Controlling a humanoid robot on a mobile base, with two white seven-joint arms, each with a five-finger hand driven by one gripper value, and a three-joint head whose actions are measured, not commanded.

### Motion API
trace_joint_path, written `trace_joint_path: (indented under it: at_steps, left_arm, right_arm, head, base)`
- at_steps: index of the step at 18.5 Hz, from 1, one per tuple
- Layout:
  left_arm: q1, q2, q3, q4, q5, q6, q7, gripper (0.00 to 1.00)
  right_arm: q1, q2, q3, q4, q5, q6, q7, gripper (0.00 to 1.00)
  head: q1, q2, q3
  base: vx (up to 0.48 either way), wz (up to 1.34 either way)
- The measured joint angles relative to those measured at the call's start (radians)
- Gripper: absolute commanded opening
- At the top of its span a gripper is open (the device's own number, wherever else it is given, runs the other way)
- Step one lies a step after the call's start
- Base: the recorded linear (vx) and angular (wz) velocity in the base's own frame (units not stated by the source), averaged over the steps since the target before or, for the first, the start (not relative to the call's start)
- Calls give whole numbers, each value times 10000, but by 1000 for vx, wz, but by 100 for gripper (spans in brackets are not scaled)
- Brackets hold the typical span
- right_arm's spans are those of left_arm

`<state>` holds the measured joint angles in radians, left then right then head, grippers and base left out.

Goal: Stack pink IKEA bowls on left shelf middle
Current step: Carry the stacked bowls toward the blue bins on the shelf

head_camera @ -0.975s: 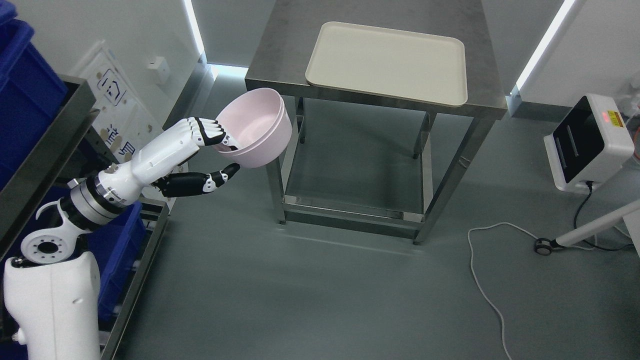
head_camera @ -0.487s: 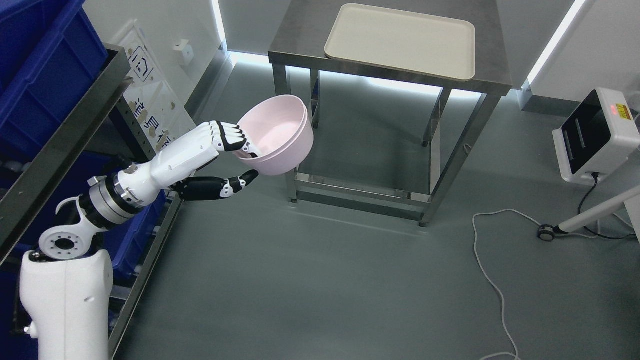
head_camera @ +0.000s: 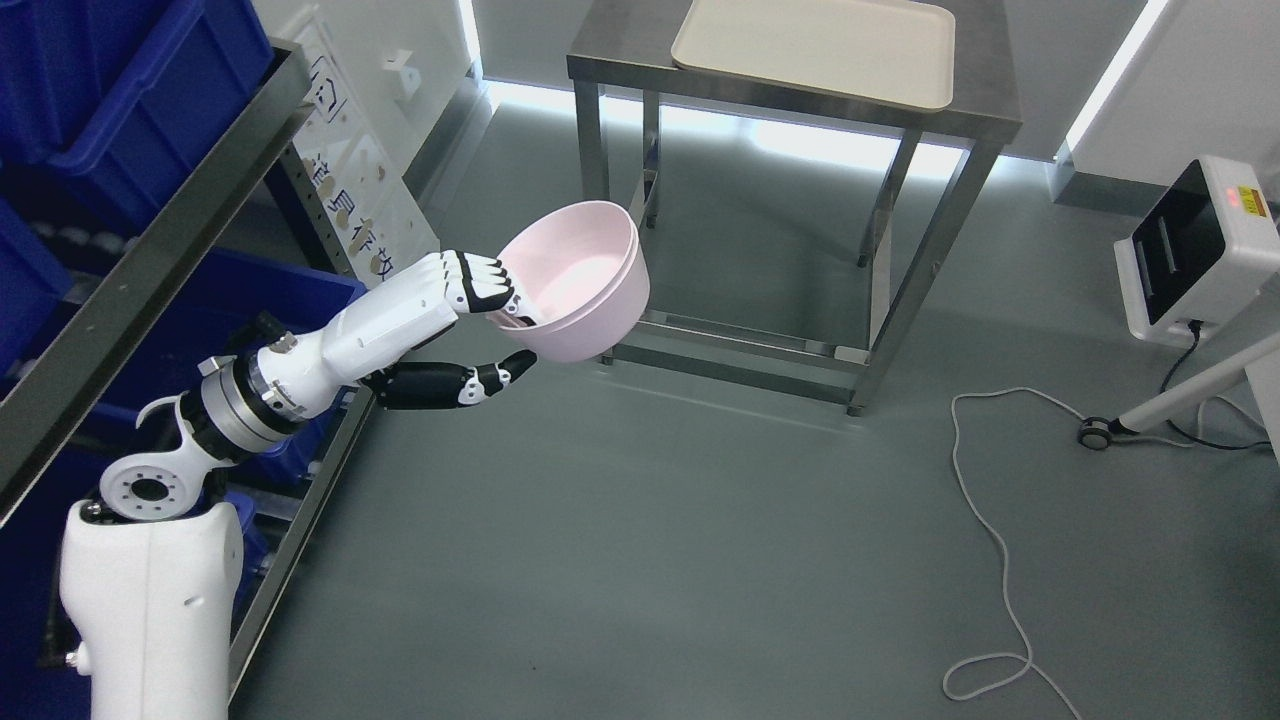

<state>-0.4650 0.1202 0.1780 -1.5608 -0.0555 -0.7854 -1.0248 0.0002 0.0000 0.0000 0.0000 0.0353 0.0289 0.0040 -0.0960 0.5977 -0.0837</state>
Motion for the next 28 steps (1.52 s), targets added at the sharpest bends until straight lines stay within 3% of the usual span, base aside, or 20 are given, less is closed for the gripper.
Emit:
trace_joint_path:
  at_steps: [20,28]
  left_arm:
    - [-893,-236,-137,1,107,0,59,6]
    - [-2613,-132,118,652,-862,-14,61,6]
  right_arm:
    - [-3,0,0,0,-348,57,16,100]
    - [-3,0,0,0,-352,59,21,100]
  head:
    - [0,0,0]
    - [0,-4,0]
  base:
    - [-184,777]
    - [-31,494]
